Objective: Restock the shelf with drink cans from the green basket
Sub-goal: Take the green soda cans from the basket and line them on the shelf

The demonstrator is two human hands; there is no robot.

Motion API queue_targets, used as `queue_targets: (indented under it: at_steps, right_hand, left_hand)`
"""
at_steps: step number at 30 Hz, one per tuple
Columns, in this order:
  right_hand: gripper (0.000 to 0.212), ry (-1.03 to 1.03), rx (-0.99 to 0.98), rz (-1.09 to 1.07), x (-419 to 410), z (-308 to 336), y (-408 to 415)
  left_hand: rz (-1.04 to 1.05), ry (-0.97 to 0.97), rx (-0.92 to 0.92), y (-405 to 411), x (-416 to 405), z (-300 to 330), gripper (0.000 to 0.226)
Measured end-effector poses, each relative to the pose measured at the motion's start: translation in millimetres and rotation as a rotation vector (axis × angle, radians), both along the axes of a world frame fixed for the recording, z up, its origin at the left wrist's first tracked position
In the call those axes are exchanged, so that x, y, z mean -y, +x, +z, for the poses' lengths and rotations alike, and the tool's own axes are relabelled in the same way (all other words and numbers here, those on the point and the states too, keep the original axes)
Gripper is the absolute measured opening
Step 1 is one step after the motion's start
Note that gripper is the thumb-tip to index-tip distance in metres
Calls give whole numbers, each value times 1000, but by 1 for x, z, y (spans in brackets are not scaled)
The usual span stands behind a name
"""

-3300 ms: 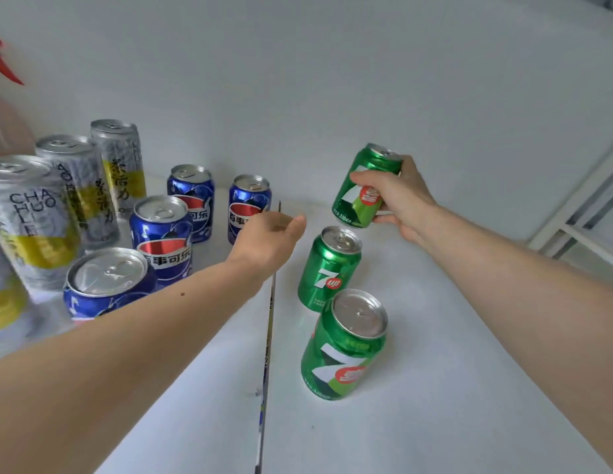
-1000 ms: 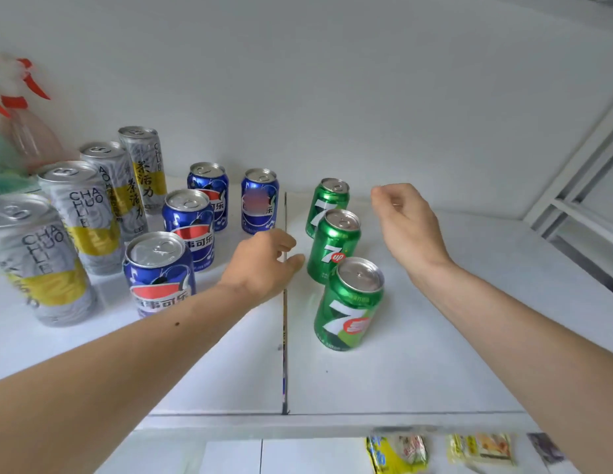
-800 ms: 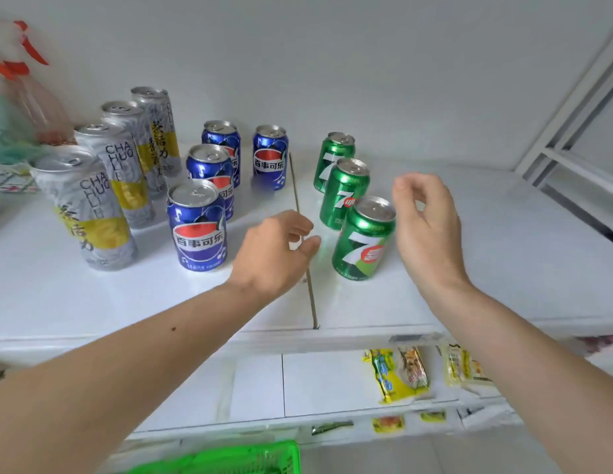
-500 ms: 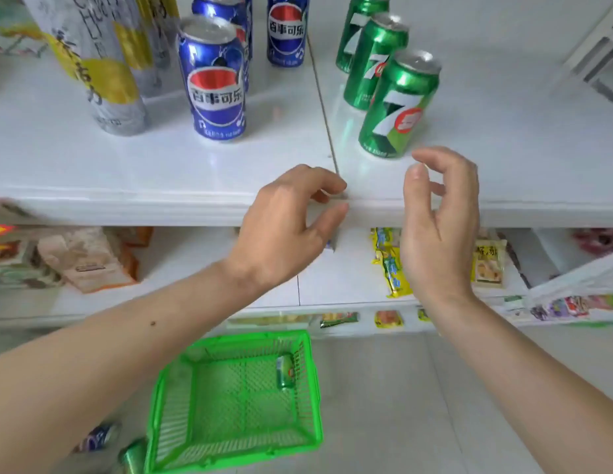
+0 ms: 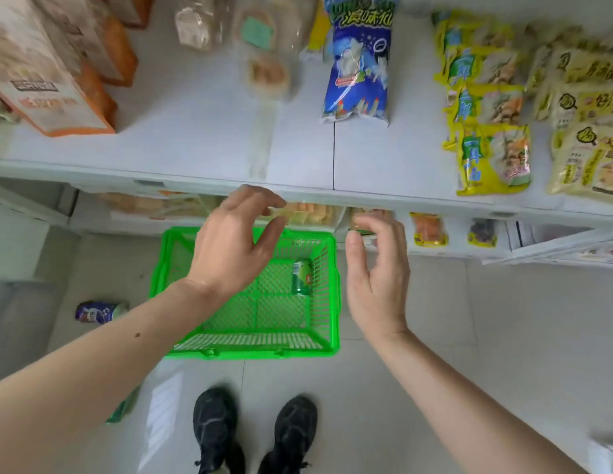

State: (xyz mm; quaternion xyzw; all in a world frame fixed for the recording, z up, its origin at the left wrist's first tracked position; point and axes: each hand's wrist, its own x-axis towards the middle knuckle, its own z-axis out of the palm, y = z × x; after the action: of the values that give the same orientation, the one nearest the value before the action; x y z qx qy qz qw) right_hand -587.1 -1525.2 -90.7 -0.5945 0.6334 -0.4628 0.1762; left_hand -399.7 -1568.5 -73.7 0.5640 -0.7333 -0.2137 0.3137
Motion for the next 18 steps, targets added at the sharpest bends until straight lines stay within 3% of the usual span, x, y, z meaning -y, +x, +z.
queue_targets:
  at_steps: [4, 10, 18]
  right_hand:
    - [29, 188, 3, -58, -8, -111, 13]
    - [26, 533, -117, -133, -8, -283, 28]
    - [59, 894, -199, -156, 25, -423, 35]
  left_hand:
    - [77, 161, 45, 16, -8, -108, 24]
    - [115, 307, 92, 29, -16, -257, 17]
    - [168, 531, 135, 29, -14, -410, 24]
